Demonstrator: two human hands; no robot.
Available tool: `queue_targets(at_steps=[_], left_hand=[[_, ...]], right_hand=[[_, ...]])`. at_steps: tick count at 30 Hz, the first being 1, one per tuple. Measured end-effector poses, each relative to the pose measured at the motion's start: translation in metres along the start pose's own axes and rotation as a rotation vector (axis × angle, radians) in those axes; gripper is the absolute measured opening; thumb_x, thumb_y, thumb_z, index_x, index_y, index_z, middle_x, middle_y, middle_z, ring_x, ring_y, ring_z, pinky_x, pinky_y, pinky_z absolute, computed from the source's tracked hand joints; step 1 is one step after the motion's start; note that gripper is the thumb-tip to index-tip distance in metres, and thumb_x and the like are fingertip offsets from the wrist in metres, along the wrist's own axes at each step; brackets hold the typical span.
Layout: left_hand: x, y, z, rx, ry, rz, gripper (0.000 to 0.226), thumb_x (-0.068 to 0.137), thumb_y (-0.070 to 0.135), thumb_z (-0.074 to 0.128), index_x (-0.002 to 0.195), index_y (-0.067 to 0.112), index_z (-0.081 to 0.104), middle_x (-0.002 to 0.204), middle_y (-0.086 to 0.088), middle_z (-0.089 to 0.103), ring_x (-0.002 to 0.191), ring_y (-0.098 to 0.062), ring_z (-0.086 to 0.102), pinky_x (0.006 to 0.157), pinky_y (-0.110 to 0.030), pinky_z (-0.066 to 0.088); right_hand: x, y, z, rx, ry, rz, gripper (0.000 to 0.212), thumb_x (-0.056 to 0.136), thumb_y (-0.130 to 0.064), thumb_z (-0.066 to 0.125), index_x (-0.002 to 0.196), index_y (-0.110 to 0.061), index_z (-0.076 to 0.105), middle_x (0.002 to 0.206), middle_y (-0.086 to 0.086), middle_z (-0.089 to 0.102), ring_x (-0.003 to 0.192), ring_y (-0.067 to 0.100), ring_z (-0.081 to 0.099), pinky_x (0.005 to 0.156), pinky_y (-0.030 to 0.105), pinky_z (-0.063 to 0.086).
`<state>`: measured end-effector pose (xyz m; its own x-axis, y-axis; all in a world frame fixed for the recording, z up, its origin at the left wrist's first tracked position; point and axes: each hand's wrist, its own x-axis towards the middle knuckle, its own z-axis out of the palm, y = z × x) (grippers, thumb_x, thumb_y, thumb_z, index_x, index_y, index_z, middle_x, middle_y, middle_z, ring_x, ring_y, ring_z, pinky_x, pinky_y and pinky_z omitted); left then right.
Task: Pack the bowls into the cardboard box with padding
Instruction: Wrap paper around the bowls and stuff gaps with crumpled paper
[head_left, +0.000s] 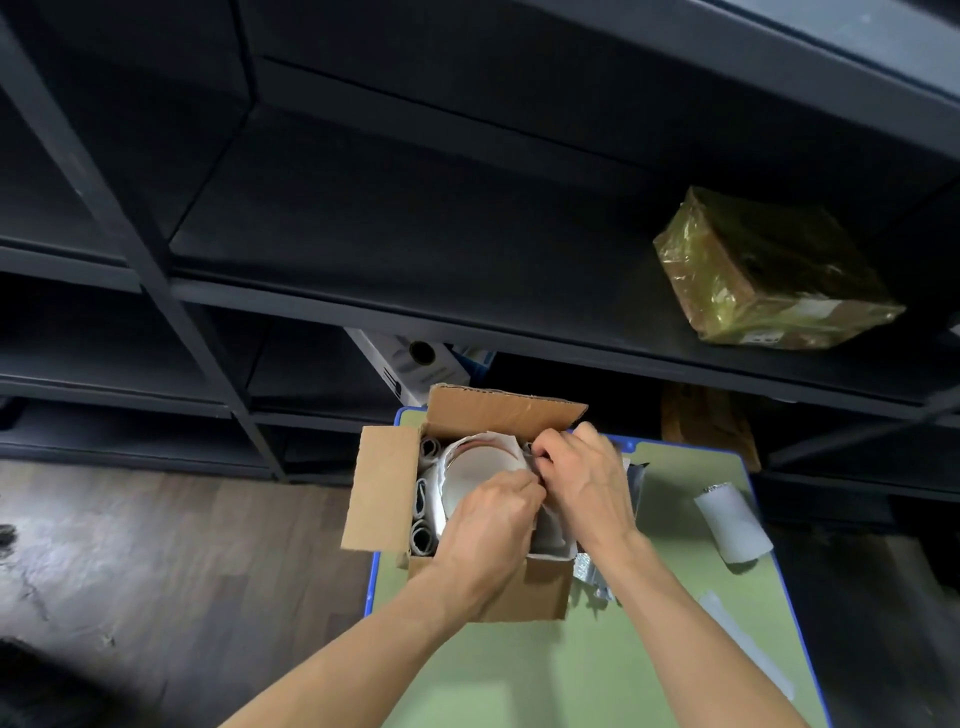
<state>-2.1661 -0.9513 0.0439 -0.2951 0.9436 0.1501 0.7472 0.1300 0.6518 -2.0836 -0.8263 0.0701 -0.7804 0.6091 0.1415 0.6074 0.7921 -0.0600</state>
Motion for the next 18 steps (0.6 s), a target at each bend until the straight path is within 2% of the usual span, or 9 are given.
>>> queue_targets(at_steps=[2,4,6,8,11,14,16,18], left_hand=[[-0.001,0.000,0.000,0.001,-0.008,0.016,0.011,0.086,0.010,0.048,0.084,0.016,0.057,0.088,0.002,0.056,0.079,-0.019,0.050,0.063,-0.041,0.048],[-0.002,0.001,0.000,0.002,-0.009,0.027,0.020,0.086,0.014,0.042,0.092,0.016,0.061,0.094,0.002,0.059,0.084,-0.019,0.053,0.065,-0.040,0.050],[-0.001,0.000,0.000,0.002,0.005,0.040,0.029,0.087,0.017,0.036,0.098,0.016,0.063,0.099,0.001,0.061,0.088,-0.020,0.056,0.068,-0.040,0.051],[0.000,-0.001,0.001,0.000,0.014,0.051,0.027,0.088,0.015,0.038,0.098,0.016,0.062,0.099,0.001,0.061,0.087,-0.021,0.057,0.069,-0.039,0.051],[0.000,-0.001,0.001,0.007,0.005,0.053,0.020,0.088,0.013,0.042,0.095,0.015,0.061,0.096,0.001,0.060,0.085,-0.021,0.056,0.068,-0.040,0.051],[0.000,-0.001,0.000,0.014,-0.007,0.052,0.019,0.088,0.015,0.041,0.094,0.015,0.059,0.095,0.000,0.059,0.084,-0.022,0.056,0.068,-0.041,0.050],[0.001,0.002,-0.003,0.016,-0.011,0.057,0.030,0.087,0.023,0.034,0.095,0.015,0.061,0.095,-0.001,0.061,0.084,-0.022,0.057,0.069,-0.041,0.051],[0.001,0.004,-0.005,0.004,-0.005,0.061,0.038,0.085,0.029,0.028,0.095,0.014,0.062,0.094,-0.002,0.062,0.084,-0.023,0.057,0.069,-0.040,0.050]], right_hand=[[-0.007,0.000,-0.008,0.019,0.043,0.004,0.009,0.088,-0.028,0.069,0.083,-0.022,0.064,0.073,-0.008,0.062,0.078,0.021,0.047,0.065,0.039,0.042],[-0.017,0.004,-0.017,0.021,0.076,-0.036,0.003,0.086,-0.018,0.072,0.085,-0.020,0.070,0.082,-0.009,0.069,0.079,0.020,0.047,0.068,0.036,0.044],[-0.024,0.006,-0.021,0.033,0.071,-0.100,0.011,0.082,-0.010,0.074,0.087,-0.020,0.076,0.093,-0.009,0.074,0.082,0.021,0.050,0.070,0.034,0.047],[-0.023,0.008,-0.019,0.032,0.048,-0.139,0.016,0.082,-0.011,0.073,0.090,-0.022,0.078,0.099,-0.010,0.075,0.084,0.019,0.050,0.071,0.033,0.049],[-0.018,0.005,-0.018,-0.019,-0.012,-0.113,0.016,0.084,-0.018,0.068,0.092,-0.029,0.078,0.101,-0.017,0.074,0.082,0.013,0.040,0.069,0.027,0.037],[-0.022,0.004,-0.019,-0.017,-0.014,-0.088,0.019,0.080,-0.017,0.075,0.094,-0.028,0.079,0.101,-0.015,0.074,0.085,0.014,0.043,0.070,0.028,0.045],[-0.027,0.003,-0.020,0.006,-0.009,-0.080,0.022,0.078,-0.016,0.077,0.097,-0.027,0.080,0.102,-0.014,0.075,0.091,0.014,0.047,0.074,0.028,0.051],[-0.029,0.002,-0.022,-0.005,-0.033,-0.068,0.022,0.077,-0.017,0.077,0.096,-0.028,0.079,0.100,-0.016,0.074,0.090,0.015,0.048,0.074,0.027,0.050]])
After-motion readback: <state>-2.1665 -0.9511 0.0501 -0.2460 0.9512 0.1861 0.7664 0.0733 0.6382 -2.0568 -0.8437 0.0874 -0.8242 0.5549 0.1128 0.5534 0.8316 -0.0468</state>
